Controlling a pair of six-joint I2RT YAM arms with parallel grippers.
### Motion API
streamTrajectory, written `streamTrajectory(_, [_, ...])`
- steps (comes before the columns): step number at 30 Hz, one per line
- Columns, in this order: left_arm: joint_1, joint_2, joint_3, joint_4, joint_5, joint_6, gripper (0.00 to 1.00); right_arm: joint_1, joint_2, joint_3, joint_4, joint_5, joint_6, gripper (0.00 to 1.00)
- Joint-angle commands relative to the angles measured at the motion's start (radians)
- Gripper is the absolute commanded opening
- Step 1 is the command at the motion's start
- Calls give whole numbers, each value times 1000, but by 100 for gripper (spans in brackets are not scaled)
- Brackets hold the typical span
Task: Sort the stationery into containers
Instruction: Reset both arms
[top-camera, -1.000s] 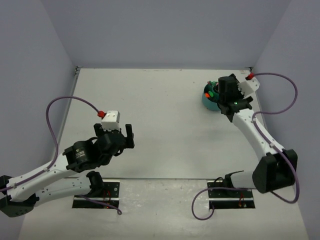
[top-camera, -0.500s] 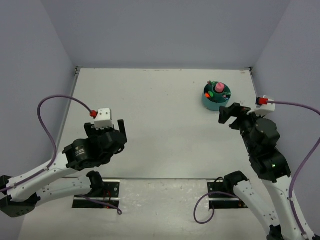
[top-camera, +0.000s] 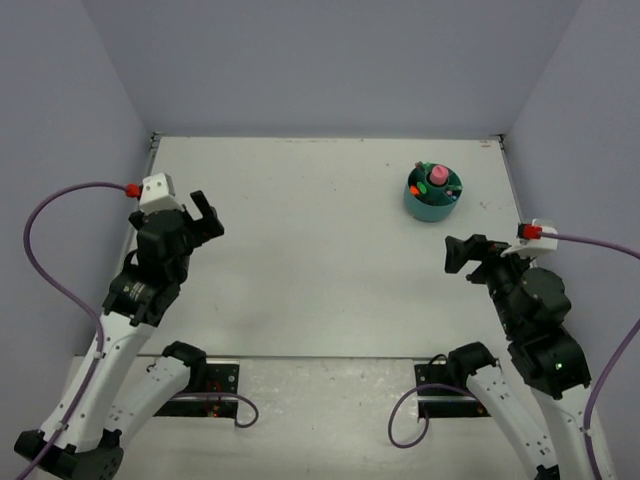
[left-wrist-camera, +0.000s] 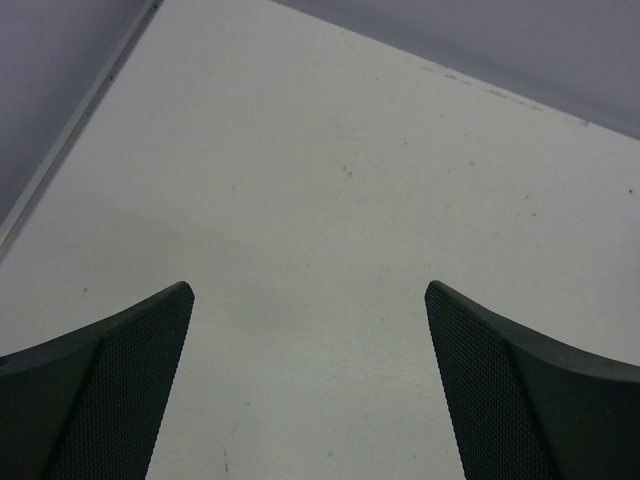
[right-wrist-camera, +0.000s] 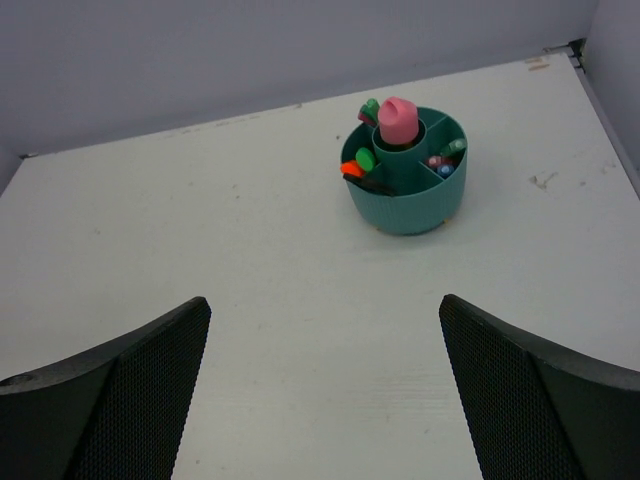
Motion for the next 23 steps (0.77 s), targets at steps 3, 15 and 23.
streamTrajectory(3, [18,-179,-140,79,51,168,100,2,-97,-52,59,-31,-49,99])
streamTrajectory(15, [18,-333,-239,133,78,176,100,2,-74,-39,-17,-8,-49,99])
streamTrajectory(23, [17,-340,-242,122,45,165,100,2,-66,-47,-21,9,-31,99])
